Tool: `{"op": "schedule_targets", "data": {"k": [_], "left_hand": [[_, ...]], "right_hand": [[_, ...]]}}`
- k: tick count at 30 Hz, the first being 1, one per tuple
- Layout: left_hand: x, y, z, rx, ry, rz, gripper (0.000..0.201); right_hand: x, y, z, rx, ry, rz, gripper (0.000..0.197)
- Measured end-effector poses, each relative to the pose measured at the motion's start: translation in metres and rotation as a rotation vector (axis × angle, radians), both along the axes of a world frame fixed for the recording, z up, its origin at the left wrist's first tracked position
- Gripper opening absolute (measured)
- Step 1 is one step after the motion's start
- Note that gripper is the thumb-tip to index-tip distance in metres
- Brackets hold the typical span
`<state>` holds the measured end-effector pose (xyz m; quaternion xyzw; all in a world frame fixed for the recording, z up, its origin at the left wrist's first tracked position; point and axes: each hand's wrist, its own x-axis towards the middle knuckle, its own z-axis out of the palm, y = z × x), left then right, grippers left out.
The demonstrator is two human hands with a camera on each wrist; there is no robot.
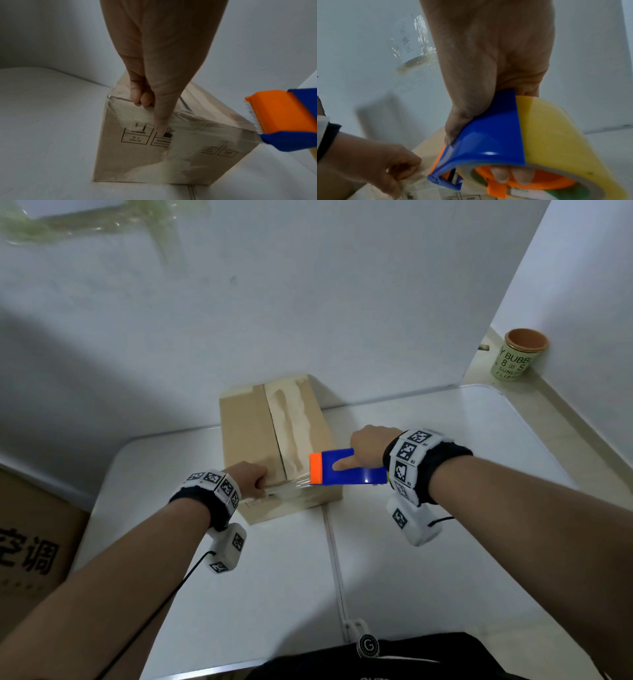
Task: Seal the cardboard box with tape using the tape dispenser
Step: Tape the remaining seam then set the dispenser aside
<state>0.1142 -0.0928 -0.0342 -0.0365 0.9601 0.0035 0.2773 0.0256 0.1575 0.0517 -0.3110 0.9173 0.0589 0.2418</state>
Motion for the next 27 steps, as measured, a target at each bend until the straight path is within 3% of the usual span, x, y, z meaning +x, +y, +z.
{"op": "schedule_targets", "data": {"k": [11,15,17,21,27], "left_hand": [[0.001,0.022,0.006,0.062,0.07,-0.04,0.04],[-0.016,0.049,0.005,0.059,0.091,-0.109,0.018],[-0.023,0.055,0.006,0.039,0.074,-0.134,0.019],[-0.027,0.055,0.002,0.061,0.062,-0.083,0.027],[-0.025,0.052,-0.003,0.078,0.087,-0.048,0.022]], "right_hand": [[0.003,-0.009,-0.01,0.025,0.107,0.061,0.047],[0.0,-0.012,-0.013,0.034,0.09,0.06,0.05],[-0.001,-0.013,-0.014,0.039,0.072,0.05,0.05],[0.0,-0.013,-0.012,0.048,0.048,0.039,0.049],[0.004,-0.019,-0.008,0.054,0.046,0.076,0.048]]}}
